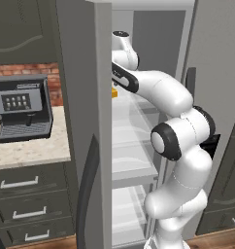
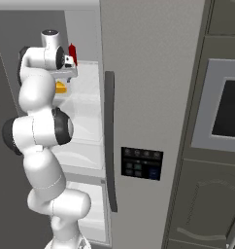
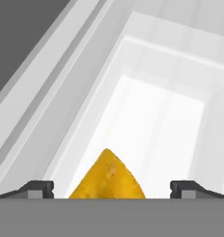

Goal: Pick the cheese from the fridge and the cheese grater from the cabinet and place them next to the salad bowl.

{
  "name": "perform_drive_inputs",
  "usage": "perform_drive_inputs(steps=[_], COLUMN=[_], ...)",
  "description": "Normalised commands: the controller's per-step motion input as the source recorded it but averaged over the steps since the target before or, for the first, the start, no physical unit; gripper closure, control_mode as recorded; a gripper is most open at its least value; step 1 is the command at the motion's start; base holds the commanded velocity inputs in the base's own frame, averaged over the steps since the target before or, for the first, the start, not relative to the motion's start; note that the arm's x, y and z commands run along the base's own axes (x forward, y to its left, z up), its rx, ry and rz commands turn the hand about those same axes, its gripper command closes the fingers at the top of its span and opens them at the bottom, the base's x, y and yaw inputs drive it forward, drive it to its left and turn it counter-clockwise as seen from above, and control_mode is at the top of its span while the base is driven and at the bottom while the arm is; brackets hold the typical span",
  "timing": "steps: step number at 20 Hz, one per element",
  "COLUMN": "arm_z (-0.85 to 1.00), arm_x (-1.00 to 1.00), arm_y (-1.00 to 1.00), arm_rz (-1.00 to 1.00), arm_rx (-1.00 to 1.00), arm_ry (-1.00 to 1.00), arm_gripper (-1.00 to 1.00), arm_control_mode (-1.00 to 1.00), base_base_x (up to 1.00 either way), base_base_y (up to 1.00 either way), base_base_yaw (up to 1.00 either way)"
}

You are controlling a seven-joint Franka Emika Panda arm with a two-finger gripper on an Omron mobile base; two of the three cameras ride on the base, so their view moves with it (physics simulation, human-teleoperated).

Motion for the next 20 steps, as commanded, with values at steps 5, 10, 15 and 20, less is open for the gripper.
perform_drive_inputs(steps=[5,10,15,20], arm_z=[0.0,0.0,0.0,0.0], arm_x=[0.0,-0.07,-0.1,-0.04], arm_y=[0.0,0.0,0.0,0.0], arm_rz=[0.0,0.0,0.0,0.0], arm_rx=[0.0,0.0,0.0,0.0], arm_ry=[0.05,0.12,0.11,0.05], arm_gripper=[-1.0,-1.0,-1.0,-1.0], arm_control_mode=[-1.0,-1.0,-1.0,-1.0], base_base_x=[0.0,0.0,0.0,0.0], base_base_y=[0.0,0.0,0.0,0.0], base_base_yaw=[0.0,0.0,0.0,0.0])
